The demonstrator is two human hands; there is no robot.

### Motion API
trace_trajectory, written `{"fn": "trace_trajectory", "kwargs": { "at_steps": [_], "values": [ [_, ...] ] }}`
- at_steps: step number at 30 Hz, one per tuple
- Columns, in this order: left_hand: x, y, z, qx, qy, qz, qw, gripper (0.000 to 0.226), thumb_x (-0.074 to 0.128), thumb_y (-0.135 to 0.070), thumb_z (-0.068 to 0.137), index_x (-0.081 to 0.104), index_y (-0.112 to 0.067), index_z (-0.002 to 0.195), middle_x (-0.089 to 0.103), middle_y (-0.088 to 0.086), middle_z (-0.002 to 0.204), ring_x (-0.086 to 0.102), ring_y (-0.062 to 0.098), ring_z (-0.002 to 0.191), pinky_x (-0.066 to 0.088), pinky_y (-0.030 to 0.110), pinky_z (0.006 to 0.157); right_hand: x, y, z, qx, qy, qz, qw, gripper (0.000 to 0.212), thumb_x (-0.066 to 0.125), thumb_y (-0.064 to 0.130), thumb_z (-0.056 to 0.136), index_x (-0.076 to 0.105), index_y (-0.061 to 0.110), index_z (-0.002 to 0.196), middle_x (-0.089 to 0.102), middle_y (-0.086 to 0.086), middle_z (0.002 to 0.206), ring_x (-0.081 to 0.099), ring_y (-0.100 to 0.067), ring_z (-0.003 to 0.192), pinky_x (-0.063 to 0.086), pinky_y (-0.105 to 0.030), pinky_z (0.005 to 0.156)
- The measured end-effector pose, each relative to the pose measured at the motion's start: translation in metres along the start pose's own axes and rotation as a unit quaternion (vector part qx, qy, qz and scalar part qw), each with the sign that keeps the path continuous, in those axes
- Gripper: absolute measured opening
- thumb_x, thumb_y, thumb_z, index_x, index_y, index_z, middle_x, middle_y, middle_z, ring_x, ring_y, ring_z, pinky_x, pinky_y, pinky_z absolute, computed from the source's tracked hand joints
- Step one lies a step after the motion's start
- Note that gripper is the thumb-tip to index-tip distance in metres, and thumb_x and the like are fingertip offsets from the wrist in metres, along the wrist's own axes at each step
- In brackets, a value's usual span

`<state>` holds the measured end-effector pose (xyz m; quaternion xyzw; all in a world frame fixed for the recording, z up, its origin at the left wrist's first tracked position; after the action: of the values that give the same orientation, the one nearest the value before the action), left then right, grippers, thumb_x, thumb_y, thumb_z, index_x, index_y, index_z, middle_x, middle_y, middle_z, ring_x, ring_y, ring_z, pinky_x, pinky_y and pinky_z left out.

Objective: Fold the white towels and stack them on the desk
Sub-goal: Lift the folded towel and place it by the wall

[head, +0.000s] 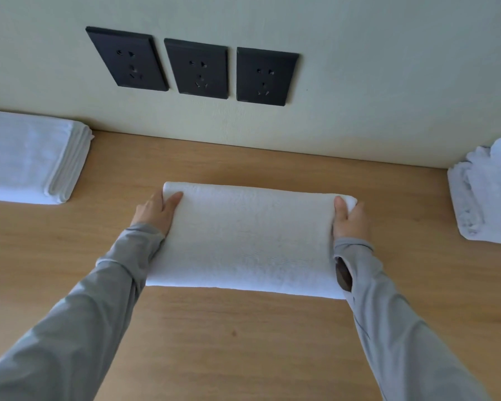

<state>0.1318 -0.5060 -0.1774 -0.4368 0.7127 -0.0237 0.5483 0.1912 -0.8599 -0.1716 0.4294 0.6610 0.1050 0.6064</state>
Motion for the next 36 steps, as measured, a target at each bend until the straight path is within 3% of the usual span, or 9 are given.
{"fn": "trace_trajectory", "kwargs": {
  "at_steps": [4,8,11,15,18,21,26,30,36],
  "values": [
    [-0.015,-0.013,-0.005,-0.010,-0.012,0.066,0.998,0.058,0.038,-0.059,0.090,0.042,-0.013,0.124,0.056,0.023,0.117,0.053,0.037,0.091,0.040,0.040,0.076,0.001,0.006,-0.005,0.025,-0.024,-0.094,0.995,0.050,0.035,0.042,0.099,0.044,-0.003,0.116,0.058,-0.026,0.108,0.056,-0.041,0.099,0.035,-0.035,0.069],
    [-0.015,-0.048,-0.053,0.118,-0.153,0.244,0.950,0.067,0.020,-0.062,0.090,0.016,-0.027,0.147,0.026,0.008,0.151,0.034,0.034,0.133,0.027,0.049,0.106,-0.006,0.022,-0.012,-0.030,-0.063,-0.206,0.976,0.047,0.040,0.033,0.099,0.036,0.003,0.135,0.048,-0.021,0.130,0.046,-0.036,0.117,0.038,-0.043,0.087],
    [0.038,-0.085,-0.101,0.224,-0.075,0.252,0.938,0.066,0.001,-0.056,0.090,0.001,-0.028,0.150,-0.004,-0.001,0.159,-0.005,0.020,0.146,-0.008,0.044,0.114,-0.006,0.047,-0.035,-0.197,-0.107,-0.211,0.951,0.044,0.040,0.020,0.098,0.038,0.008,0.140,0.039,-0.016,0.145,0.035,-0.032,0.134,0.030,-0.047,0.106],
    [0.071,-0.087,-0.099,0.219,-0.023,0.282,0.934,0.059,0.005,-0.043,0.096,-0.011,-0.022,0.149,-0.019,0.001,0.157,-0.017,0.021,0.144,-0.008,0.045,0.116,0.033,0.066,-0.105,-0.414,0.027,-0.200,0.887,0.044,0.030,0.026,0.099,0.048,0.010,0.136,0.039,-0.009,0.148,0.030,-0.024,0.141,0.021,-0.051,0.114],
    [0.066,-0.077,-0.085,0.276,-0.001,0.273,0.922,0.061,0.002,-0.043,0.092,-0.011,-0.023,0.148,-0.017,-0.001,0.157,-0.016,0.018,0.144,-0.009,0.041,0.116,0.044,0.045,-0.107,-0.392,0.124,-0.338,0.846,0.055,0.010,0.042,0.100,0.013,0.020,0.151,0.004,0.005,0.159,-0.007,-0.009,0.145,-0.003,-0.044,0.119],
    [0.047,-0.051,-0.080,0.301,-0.006,0.271,0.914,0.060,0.000,-0.051,0.092,-0.011,-0.030,0.147,-0.016,-0.011,0.156,-0.016,0.007,0.142,-0.009,0.034,0.116,0.029,0.023,-0.087,-0.364,0.110,-0.362,0.851,0.064,-0.004,0.050,0.093,-0.005,0.022,0.150,-0.011,0.009,0.158,-0.018,-0.005,0.143,-0.009,-0.038,0.118],
    [0.024,-0.017,-0.073,0.266,-0.036,0.269,0.925,0.070,-0.008,-0.062,0.083,-0.018,-0.031,0.145,-0.023,-0.012,0.153,-0.020,0.008,0.141,-0.010,0.032,0.116,-0.002,-0.008,-0.064,-0.323,0.101,-0.353,0.872,0.070,0.000,0.053,0.091,-0.002,0.015,0.151,-0.008,0.004,0.159,-0.012,-0.007,0.145,-0.009,-0.030,0.118],
    [0.028,-0.015,-0.068,0.271,-0.016,0.227,0.935,0.074,-0.002,-0.067,0.083,-0.012,-0.030,0.146,-0.017,-0.011,0.155,-0.014,0.008,0.143,-0.007,0.032,0.117,-0.003,-0.015,-0.058,-0.316,0.092,-0.325,0.887,0.070,0.004,0.053,0.092,0.002,0.014,0.150,-0.005,0.004,0.158,-0.008,-0.008,0.145,-0.010,-0.028,0.118],
    [0.022,-0.022,-0.054,0.254,0.057,0.219,0.940,0.077,-0.008,-0.070,0.075,-0.028,-0.029,0.137,-0.028,-0.009,0.152,-0.027,0.005,0.138,-0.012,0.031,0.116,0.003,-0.012,-0.047,-0.306,0.116,-0.328,0.887,0.069,0.005,0.052,0.093,-0.005,0.015,0.150,-0.013,0.005,0.157,-0.015,-0.006,0.144,-0.012,-0.028,0.117]
  ]
}}
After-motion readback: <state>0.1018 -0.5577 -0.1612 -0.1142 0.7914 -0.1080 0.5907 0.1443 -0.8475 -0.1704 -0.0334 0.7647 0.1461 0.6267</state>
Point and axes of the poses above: each hand's wrist, its own z-axis towards the middle knuckle, its own x-axis out of the palm, y = z × x, the point moved 2 cm from there along z, towards the middle knuckle
